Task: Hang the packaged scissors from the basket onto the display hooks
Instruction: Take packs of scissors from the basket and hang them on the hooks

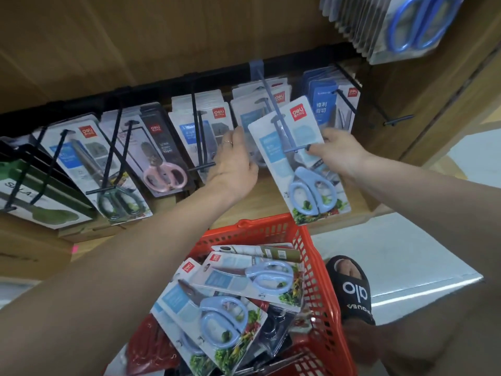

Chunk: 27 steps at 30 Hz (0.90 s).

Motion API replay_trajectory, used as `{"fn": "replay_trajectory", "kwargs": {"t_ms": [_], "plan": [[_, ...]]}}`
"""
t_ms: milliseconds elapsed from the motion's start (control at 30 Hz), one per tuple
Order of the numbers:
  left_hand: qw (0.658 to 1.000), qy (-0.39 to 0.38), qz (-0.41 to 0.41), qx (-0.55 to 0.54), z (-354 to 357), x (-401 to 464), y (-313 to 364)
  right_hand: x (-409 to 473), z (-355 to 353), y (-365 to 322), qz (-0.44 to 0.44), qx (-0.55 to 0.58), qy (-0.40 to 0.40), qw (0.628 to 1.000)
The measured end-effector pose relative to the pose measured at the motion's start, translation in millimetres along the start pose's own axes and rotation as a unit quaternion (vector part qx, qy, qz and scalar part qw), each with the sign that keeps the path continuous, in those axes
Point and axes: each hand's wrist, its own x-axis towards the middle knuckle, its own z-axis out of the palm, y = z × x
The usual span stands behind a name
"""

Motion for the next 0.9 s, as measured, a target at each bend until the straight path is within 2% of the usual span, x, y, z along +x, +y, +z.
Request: {"fn": "replay_trajectory", "kwargs": {"t_ms": [167, 400, 567, 800, 900], "plan": [[0.998, 0.047, -0.031, -0.029, -2, 22, 19, 25, 10, -15, -0.006, -0.006, 0.020, 1.000], [0.990, 0.080, -0.082, -0.085, -2, 52, 34, 52, 37, -20, 0.033, -0.003, 0.029, 0.999], [0.958, 0.103, -0.130, -0.233, 8, 64, 39, 64, 49, -23, 0.056, 0.010, 0.026, 0.998], [0.930, 0.129, -0.149, -0.311, 18, 81, 36, 75, 60, -28, 0.044, -0.041, 0.019, 0.998], [0.916, 0.140, -0.151, -0.344, 24, 82, 34, 75, 63, -30, 0.042, -0.024, 0.029, 0.998]]}}
